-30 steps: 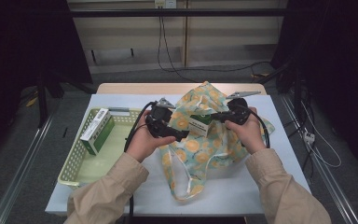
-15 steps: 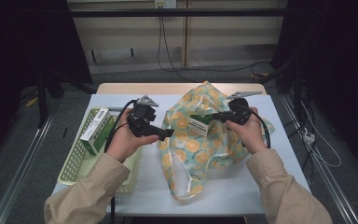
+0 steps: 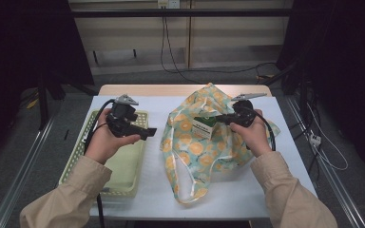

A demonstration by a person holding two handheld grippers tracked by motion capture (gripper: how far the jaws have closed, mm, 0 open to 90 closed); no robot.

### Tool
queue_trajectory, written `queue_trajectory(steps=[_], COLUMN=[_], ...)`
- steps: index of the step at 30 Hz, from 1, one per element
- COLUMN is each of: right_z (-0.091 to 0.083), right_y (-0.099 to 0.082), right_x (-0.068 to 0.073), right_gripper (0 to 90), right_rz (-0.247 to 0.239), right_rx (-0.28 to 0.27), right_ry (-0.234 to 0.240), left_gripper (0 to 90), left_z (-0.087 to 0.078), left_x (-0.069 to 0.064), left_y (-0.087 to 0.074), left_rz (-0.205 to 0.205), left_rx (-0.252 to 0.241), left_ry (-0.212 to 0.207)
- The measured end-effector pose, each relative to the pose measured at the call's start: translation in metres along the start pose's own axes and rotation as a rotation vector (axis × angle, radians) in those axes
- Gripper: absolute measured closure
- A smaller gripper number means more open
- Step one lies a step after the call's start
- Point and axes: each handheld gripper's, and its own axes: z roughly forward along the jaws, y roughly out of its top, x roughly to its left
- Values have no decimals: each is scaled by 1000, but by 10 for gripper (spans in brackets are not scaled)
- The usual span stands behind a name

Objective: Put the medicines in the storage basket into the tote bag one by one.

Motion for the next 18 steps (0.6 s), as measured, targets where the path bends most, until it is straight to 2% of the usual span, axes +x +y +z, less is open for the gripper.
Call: queue_trajectory(steps=[3, 5, 11, 15, 18], right_z=[0, 0, 0, -1, -1], right_y=[0, -1, -1, -1, -1], right_x=[0, 0, 0, -1, -2], right_gripper=[898, 898, 898, 898, 898], right_rz=[1, 4, 1, 8, 10], right_rx=[2, 1, 2, 0, -3], right_ry=[3, 1, 0, 1, -2], left_gripper=[107, 112, 111, 114, 119], left_z=[-4, -6, -9, -11, -13], left_x=[9, 15, 40, 52, 60], left_y=[-6, -10, -24, -33, -38], left_rz=[-6, -9, -66, -88, -86], left_rx=[10, 13, 5, 7, 8], left_ry=[19, 57, 87, 108, 131])
